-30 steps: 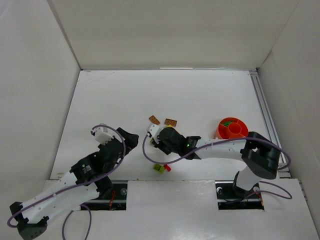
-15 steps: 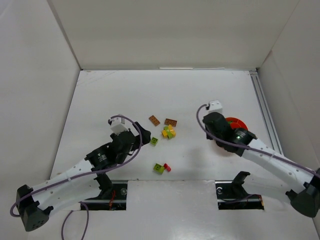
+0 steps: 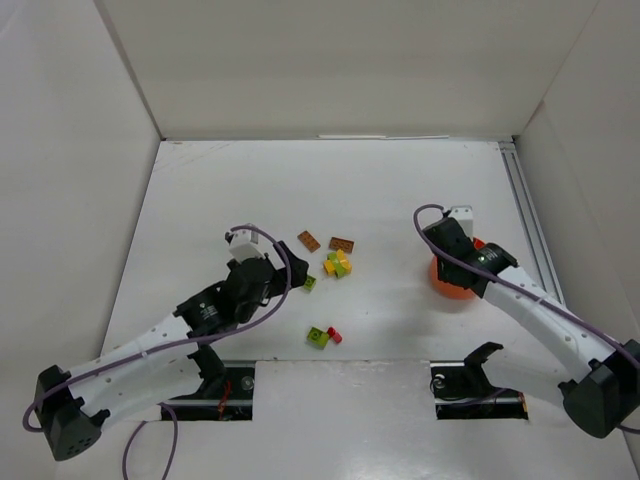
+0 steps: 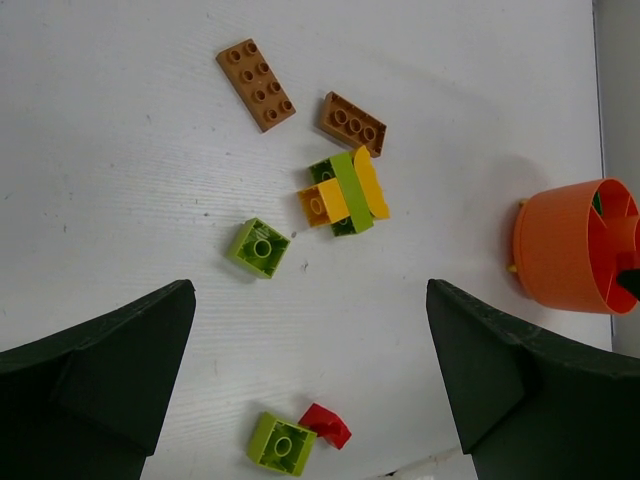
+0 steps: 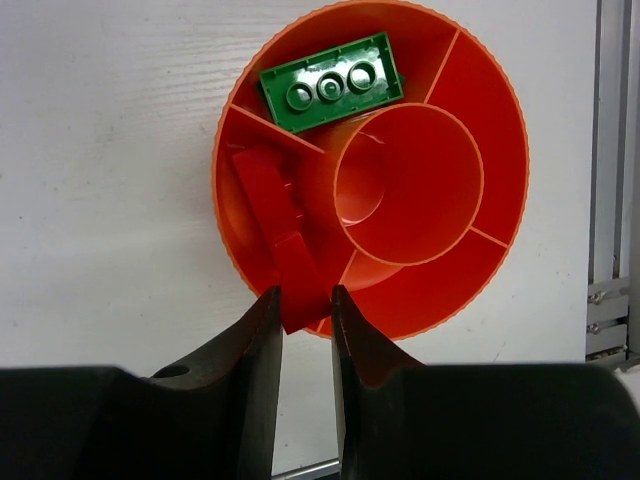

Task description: Sort the legos into containers by color

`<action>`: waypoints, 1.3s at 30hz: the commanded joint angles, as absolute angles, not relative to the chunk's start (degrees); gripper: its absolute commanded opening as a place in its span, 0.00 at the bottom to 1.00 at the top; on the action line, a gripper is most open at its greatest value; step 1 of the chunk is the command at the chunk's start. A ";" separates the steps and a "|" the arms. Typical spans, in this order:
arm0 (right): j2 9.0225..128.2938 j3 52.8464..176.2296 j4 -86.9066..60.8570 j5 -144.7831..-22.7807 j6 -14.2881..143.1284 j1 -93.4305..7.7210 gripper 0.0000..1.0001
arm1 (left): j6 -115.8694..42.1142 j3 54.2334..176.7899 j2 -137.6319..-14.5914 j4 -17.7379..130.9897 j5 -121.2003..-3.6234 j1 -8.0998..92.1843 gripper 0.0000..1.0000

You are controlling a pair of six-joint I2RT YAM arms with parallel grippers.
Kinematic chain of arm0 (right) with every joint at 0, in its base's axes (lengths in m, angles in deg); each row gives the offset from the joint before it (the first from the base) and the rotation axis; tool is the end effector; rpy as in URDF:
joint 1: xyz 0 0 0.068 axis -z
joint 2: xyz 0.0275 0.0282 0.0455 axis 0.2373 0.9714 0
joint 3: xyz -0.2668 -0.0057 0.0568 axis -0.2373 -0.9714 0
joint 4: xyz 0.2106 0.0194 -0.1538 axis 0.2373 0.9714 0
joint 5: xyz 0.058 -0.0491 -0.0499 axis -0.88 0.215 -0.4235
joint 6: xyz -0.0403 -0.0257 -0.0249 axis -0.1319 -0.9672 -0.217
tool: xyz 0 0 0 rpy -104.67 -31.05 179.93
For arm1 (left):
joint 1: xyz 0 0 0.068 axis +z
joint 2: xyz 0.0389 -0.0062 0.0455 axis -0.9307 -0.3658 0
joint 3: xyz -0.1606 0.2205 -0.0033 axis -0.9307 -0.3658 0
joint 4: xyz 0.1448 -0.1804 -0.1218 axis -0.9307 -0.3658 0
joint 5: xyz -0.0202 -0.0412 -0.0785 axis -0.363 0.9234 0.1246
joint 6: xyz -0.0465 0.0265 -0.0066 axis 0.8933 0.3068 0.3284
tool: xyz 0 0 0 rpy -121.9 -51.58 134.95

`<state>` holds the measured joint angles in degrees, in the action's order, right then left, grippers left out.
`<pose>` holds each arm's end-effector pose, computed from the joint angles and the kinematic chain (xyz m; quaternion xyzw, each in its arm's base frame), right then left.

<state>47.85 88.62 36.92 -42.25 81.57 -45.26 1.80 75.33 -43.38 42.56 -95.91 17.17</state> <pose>0.1732 0.0830 0.2662 0.0115 0.9291 -0.1387 0.3427 0.1216 -0.1278 0.2650 -0.1133 0.8132 -0.3046 0.4827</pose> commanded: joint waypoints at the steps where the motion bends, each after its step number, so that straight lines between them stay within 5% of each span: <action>1: 47.87 90.06 36.39 -41.78 81.78 -44.75 0.24 | -0.11 77.88 -44.21 45.03 -93.80 17.57 1.00; 8: 49.01 90.06 32.00 -43.53 78.62 -42.12 0.32 | -1.87 78.41 -46.14 48.01 -91.95 18.09 1.00; 14: 49.54 90.06 32.00 -43.53 78.08 -42.12 0.48 | -2.49 78.94 -47.72 48.02 -90.62 18.62 1.00; 25: 44.01 90.58 31.47 -45.38 76.50 -42.12 0.52 | -9.87 81.40 -55.88 44.16 -76.85 18.62 1.00; 39: 40.49 91.11 30.33 -45.90 72.02 -41.59 0.53 | -11.71 87.02 -72.50 38.17 -80.43 1.40 0.75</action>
